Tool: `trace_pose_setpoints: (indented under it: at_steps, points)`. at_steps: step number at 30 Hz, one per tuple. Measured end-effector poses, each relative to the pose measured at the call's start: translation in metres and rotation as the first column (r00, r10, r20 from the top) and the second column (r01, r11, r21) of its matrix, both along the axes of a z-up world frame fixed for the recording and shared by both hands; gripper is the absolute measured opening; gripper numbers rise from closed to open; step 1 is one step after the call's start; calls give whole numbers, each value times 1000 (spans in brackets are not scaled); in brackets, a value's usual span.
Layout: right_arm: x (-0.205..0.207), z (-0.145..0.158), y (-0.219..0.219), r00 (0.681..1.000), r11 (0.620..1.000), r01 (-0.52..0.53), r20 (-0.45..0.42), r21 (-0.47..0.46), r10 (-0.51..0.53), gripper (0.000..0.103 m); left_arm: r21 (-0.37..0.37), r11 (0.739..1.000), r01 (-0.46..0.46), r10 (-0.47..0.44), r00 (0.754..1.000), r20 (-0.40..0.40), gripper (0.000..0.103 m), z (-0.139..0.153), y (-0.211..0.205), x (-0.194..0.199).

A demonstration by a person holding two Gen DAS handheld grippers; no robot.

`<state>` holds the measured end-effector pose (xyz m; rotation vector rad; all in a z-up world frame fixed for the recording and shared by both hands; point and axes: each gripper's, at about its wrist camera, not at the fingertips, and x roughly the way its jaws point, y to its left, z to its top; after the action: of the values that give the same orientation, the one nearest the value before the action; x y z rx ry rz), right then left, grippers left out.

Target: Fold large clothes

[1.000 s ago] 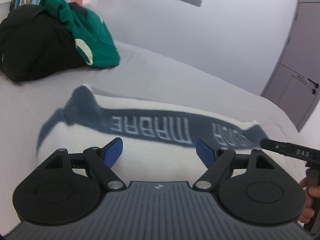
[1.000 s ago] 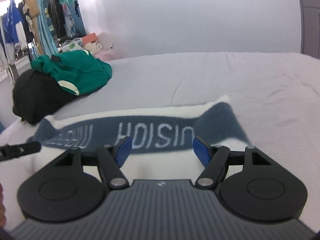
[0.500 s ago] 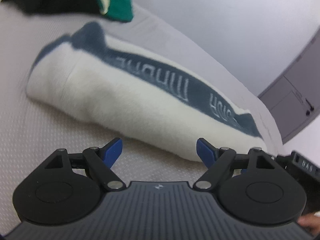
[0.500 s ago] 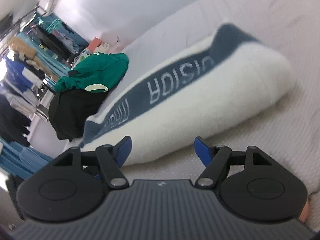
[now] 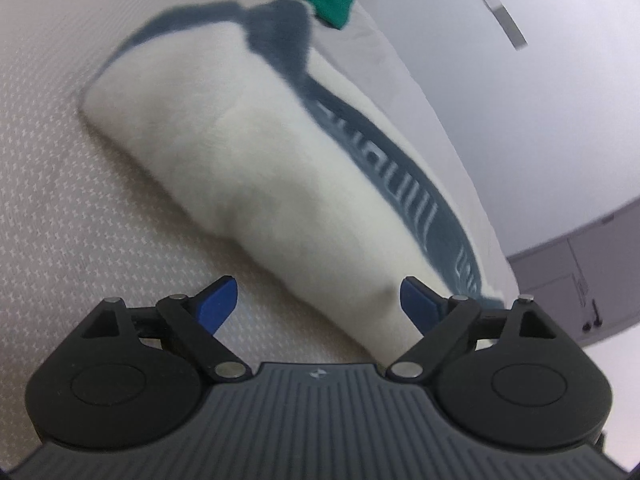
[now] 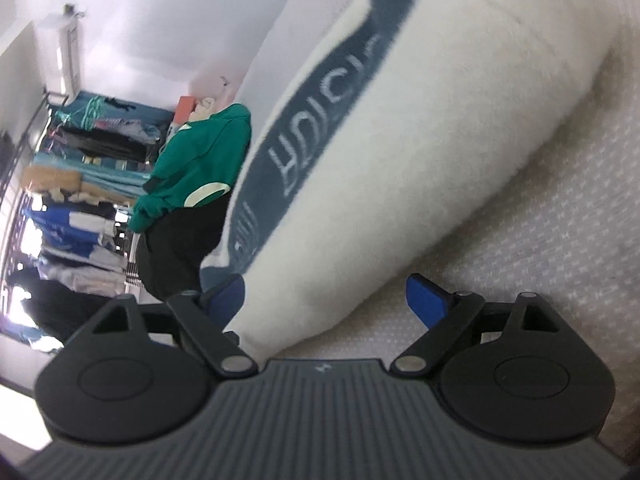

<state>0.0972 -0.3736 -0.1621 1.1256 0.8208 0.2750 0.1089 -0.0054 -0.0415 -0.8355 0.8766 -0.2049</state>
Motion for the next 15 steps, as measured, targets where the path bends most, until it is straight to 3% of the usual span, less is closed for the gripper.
trace_pose_setpoints:
  at_steps: [8, 15]
  points:
    - [13, -16, -14, 993, 992, 113, -49, 64, -110, 88, -44, 998, -52, 51, 998, -21, 91, -8, 16, 11]
    - [13, -12, -31, 970, 970, 241, -23, 31, -240, 87, -103, 989, -104, 100, 994, -43, 91, -16, 30, 19]
